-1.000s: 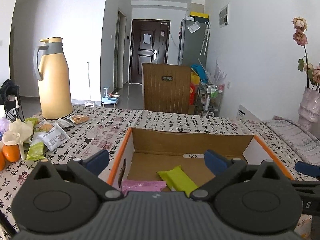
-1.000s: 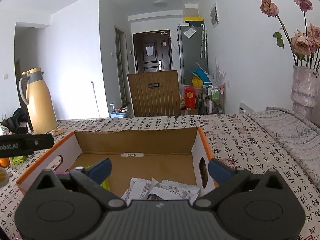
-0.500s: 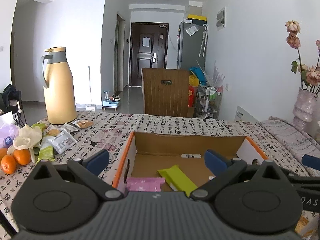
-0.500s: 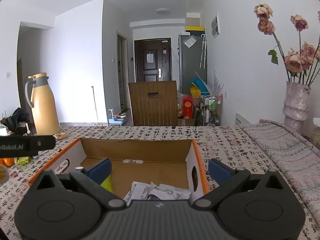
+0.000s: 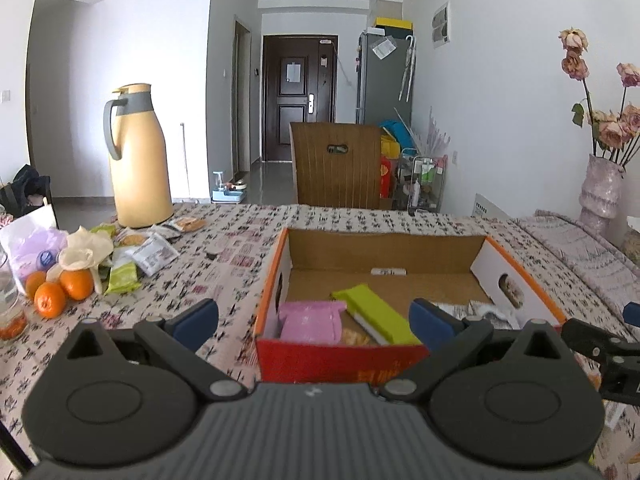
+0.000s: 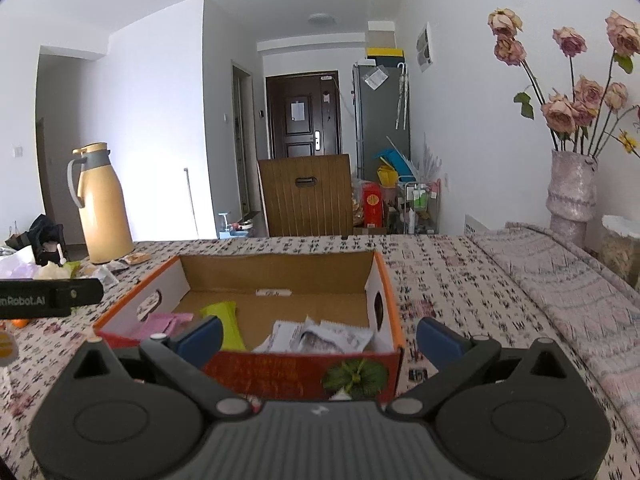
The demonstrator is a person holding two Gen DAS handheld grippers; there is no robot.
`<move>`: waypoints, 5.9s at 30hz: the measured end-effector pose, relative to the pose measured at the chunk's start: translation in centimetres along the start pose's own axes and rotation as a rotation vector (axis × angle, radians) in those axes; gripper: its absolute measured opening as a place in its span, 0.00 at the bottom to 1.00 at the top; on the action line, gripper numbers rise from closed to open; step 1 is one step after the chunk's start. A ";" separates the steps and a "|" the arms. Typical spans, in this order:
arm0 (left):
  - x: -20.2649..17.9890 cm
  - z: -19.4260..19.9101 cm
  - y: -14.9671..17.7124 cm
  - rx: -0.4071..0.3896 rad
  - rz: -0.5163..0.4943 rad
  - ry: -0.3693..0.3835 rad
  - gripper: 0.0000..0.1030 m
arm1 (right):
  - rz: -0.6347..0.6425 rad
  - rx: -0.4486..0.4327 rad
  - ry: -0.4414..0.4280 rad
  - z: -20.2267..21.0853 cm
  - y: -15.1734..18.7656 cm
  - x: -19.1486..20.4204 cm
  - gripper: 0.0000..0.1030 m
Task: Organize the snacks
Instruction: 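Move both grippers out of the box back over the snack pile, then grasp a green bar with the right gripper while the left gripper grasps a white packet, then carry the green bar and white packet into the box and open both grippers, then withdraw both grippers from the box toward the remaining snacks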
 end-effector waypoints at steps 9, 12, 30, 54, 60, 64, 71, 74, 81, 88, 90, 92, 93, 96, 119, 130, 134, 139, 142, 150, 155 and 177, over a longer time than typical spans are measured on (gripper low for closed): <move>0.9 2.2 3.4 0.042 -0.011 0.041 1.00 | -0.013 0.034 0.033 3.2 2.9 -0.5 1.00; 1.2 2.7 4.7 0.066 -0.016 0.050 1.00 | -0.006 0.053 0.041 4.2 4.1 -0.8 1.00; 2.3 4.9 11.5 0.157 0.005 0.092 1.00 | -0.026 0.199 0.106 6.1 10.9 -3.6 1.00; 2.9 2.0 11.4 0.224 -0.031 0.059 1.00 | -0.041 0.121 0.131 4.4 10.9 -3.9 0.34; 2.7 -0.2 10.8 0.266 -0.067 0.058 1.00 | -0.044 0.093 0.122 5.4 10.5 -3.9 0.34; 2.0 -1.6 11.0 0.305 -0.091 0.054 1.00 | -0.039 0.091 0.116 5.5 10.4 -3.8 0.34; 2.1 -1.7 11.0 0.296 -0.061 0.088 0.72 | -0.042 0.100 0.111 5.4 10.7 -3.9 0.34; 2.1 -1.4 10.9 0.284 -0.062 0.093 0.60 | -0.043 0.108 0.106 5.3 10.8 -3.8 0.35; 2.4 -0.5 11.1 0.267 -0.050 0.083 0.52 | -0.044 0.109 0.093 5.6 10.9 -3.6 0.35; 2.9 1.1 10.0 0.211 -0.036 0.071 0.52 | -0.046 0.095 0.073 6.0 10.6 -3.4 0.35; 3.0 1.4 9.4 0.190 -0.030 0.067 0.52 | -0.042 0.088 0.065 6.0 10.4 -3.2 0.35; 3.0 1.8 8.6 0.166 -0.030 0.065 0.52 | -0.037 0.076 0.057 6.1 10.1 -2.9 0.35; 3.0 2.0 8.3 0.155 -0.031 0.064 0.52 | -0.034 0.069 0.052 6.1 9.9 -2.8 0.35; 2.7 2.2 7.0 0.119 -0.033 0.069 0.52 | -0.030 0.056 0.043 5.8 9.3 -2.5 0.35; -1.5 0.1 -1.2 -0.029 -0.059 0.140 0.52 | 0.008 -0.090 -0.031 0.7 1.1 0.2 0.35; -1.7 -3.0 -3.6 -0.023 -0.040 0.118 0.52 | 0.019 -0.089 -0.048 -3.6 -1.9 1.6 0.35; -1.7 -4.2 -4.5 -0.029 -0.022 0.104 0.52 | 0.028 -0.087 -0.053 -5.3 -2.9 2.1 0.35; -1.7 -6.0 -5.2 -0.022 -0.002 0.085 0.52 | 0.031 -0.071 -0.059 -7.3 -3.4 2.7 0.35; -1.8 -7.3 -5.5 -0.013 0.004 0.071 0.52 | 0.035 -0.064 -0.057 -8.5 -3.5 2.8 0.35; -1.5 -10.1 -3.8 0.017 0.028 0.060 0.52 | -0.006 -0.023 -0.052 -11.0 -2.1 1.5 0.35; -1.3 -11.3 -3.0 0.051 0.042 0.075 0.52 | -0.007 0.009 -0.056 -11.9 -1.4 1.4 0.35; -0.9 -10.3 -2.7 0.022 0.094 0.039 1.00 | -0.043 0.002 0.006 -12.4 -1.1 0.5 1.00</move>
Point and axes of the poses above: each gripper's, at about its wrist camera, not at the fingertips, and z roughly against the way its jaws point, x to its left, y to its underside, the point moved 2 cm from there along -z, roughly the way its jaws point, and after that the axes turned 9 degrees about -z, right-handed, at the moved point
